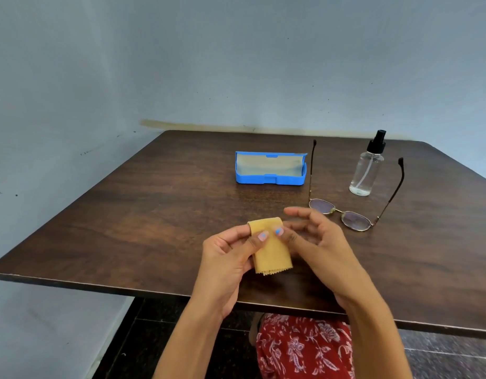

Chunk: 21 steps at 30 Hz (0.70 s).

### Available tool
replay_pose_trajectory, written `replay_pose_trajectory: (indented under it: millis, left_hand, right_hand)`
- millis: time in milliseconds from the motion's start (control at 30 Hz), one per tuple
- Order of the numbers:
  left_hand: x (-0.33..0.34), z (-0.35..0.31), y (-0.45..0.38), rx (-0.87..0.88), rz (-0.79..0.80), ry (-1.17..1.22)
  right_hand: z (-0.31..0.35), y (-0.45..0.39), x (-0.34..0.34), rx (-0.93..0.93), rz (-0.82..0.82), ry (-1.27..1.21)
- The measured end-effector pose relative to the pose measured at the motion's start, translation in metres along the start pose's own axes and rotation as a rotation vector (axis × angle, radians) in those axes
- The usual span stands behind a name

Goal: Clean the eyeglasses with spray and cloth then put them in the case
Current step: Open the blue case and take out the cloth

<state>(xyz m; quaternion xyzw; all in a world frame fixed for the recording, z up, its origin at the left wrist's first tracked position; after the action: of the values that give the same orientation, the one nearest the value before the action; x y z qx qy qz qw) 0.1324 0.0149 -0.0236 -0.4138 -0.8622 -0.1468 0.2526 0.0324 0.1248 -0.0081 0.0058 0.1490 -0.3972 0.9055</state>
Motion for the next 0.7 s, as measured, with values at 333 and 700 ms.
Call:
replay_pose_trajectory:
  millis: [333,700]
  left_hand:
    - [0.0013,-0.0008,0.0025,0.036,0.047,-0.086]
    - [0.0031,-0.0027,0.0007,0.007,0.01,-0.046]
  right_hand:
    - [-0.0025,-0.0014,-0.0063,0.135,0.232,-0.154]
    - [-0.0028,0.0044,-0.0075,0.003,0.119,-0.175]
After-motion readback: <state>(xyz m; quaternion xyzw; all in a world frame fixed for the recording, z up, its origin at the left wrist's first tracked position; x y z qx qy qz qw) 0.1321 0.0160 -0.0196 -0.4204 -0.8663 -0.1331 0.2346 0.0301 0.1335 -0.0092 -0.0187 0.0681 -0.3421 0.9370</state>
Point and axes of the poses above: each hand's wrist, its own y-axis away from the middle knuckle, its own x-axis out of the palm, z = x × y, the point moved 1 cm from there along -y, towards the middle knuckle, and after that the axes turned 9 degrees about y, right-handed, at the moved point
